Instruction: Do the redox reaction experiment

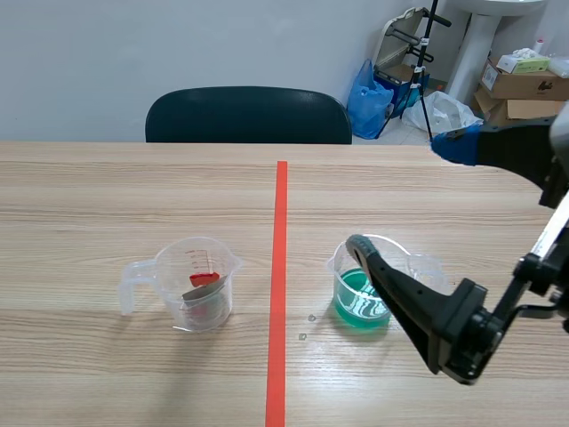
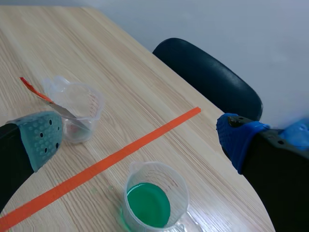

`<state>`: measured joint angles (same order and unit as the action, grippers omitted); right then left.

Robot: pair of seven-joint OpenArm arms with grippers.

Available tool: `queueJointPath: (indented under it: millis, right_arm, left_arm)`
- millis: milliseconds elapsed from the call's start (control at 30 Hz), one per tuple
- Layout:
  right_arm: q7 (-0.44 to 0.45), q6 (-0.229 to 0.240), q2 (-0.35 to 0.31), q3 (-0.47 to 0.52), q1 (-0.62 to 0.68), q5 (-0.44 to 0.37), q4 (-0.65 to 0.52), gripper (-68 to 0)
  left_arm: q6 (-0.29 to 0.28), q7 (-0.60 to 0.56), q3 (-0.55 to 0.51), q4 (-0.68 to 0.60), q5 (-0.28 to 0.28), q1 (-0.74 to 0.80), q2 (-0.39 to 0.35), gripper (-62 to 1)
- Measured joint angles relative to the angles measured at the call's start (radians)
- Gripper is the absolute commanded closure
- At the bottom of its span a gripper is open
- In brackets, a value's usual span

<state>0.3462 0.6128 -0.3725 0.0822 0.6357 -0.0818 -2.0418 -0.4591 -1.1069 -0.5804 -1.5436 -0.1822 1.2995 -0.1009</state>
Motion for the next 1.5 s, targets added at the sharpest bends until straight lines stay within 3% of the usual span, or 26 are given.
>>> queueJointPath:
  millis: [267,333,700,800,1067,1233,1400,1500]
  right_arm:
    - [-0.044,-0.040,0.001,0.030,0.159,-0.040,-0.153,-67.9]
    - [-0.061,-0.059,0.001,0.030,0.186,-0.042,-0.159,-67.9]
    - [-0.060,-0.060,0.001,0.030,0.207,-0.043,-0.153,-67.9]
    - [-0.060,-0.060,0.001,0.030,0.207,-0.043,-0.153,-67.9]
    - [-0.060,-0.060,0.001,0.030,0.207,-0.043,-0.151,-67.9]
    - [-0.060,-0.060,0.001,0.030,0.207,-0.043,-0.151,-67.9]
    - [-0.060,-0.060,0.001,0.030,0.207,-0.038,-0.151,-67.9]
    - [-0.060,-0.060,0.001,0.030,0.207,0.020,-0.151,-67.9]
  left_arm:
    - [0.003,0.228,-0.040,0.001,-0.001,-0.174,0.056,-62.3]
    - [0.003,0.252,-0.063,0.001,0.000,-0.212,0.062,-62.3]
    - [-0.008,0.311,-0.070,-0.049,0.004,-0.266,0.050,-62.3]
    - [-0.008,0.315,-0.069,-0.070,0.056,-0.254,0.005,-62.3]
    - [-0.008,0.592,-0.069,-0.185,0.354,-0.182,-0.200,-62.3]
    - [-0.008,0.639,-0.069,-0.196,0.444,-0.151,-0.311,-62.3]
    - [-0.007,0.651,-0.069,-0.195,0.479,-0.132,-0.367,-62.3]
    - [-0.008,0.654,-0.069,-0.195,0.478,-0.133,-0.381,-62.3]
